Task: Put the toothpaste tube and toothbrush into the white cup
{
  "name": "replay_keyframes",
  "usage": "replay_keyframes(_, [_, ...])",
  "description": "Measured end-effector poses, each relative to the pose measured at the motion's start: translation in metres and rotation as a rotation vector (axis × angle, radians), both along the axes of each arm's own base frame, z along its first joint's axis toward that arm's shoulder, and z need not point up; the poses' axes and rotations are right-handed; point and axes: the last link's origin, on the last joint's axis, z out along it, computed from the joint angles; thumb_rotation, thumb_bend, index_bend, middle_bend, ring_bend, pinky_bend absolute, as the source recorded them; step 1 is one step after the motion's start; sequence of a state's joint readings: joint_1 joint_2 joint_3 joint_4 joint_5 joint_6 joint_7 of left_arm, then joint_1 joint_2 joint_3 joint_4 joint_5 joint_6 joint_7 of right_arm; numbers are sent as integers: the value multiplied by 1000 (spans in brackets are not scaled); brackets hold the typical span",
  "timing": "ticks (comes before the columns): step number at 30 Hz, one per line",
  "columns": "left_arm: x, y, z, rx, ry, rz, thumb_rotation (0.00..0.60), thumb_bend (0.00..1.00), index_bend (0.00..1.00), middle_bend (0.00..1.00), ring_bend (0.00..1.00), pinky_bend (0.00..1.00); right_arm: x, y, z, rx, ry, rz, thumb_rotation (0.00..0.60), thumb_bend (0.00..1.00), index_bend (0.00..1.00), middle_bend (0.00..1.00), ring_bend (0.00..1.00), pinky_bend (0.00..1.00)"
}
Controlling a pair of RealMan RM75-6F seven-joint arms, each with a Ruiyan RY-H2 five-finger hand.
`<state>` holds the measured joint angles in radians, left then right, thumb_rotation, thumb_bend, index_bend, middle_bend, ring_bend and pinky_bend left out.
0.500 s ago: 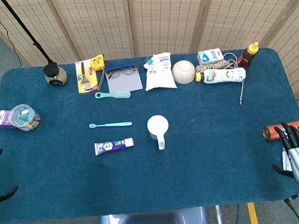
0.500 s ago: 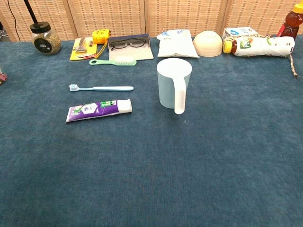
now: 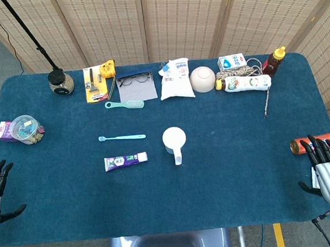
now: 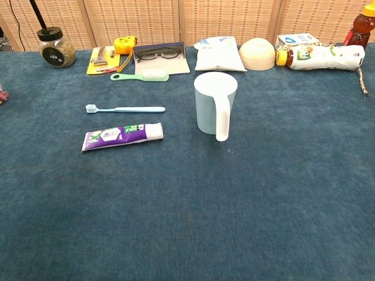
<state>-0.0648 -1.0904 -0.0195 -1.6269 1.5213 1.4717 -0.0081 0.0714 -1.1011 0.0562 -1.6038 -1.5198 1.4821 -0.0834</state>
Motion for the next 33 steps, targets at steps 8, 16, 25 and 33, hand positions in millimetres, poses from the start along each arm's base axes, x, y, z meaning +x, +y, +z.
replay_keyframes(8, [20,36,-9,-35,-5,-75,600,0,0,0,0,0,-3,-3,0,1,-9,-13,600,0,0,0,0,0])
replay_keyframes(16, [49,68,-32,-139,-20,-142,600,0,0,0,0,0,-1,-3,0,3,-20,-2,600,0,0,0,0,0])
replay_keyframes(25, [89,106,-71,-230,-24,-202,600,0,0,0,0,3,0,0,2,12,-38,3,600,0,0,0,0,0])
replay_keyframes(33, [124,137,-134,-251,9,-221,600,0,3,69,65,127,-1,-2,4,14,-56,-1,600,0,0,0,0,0])
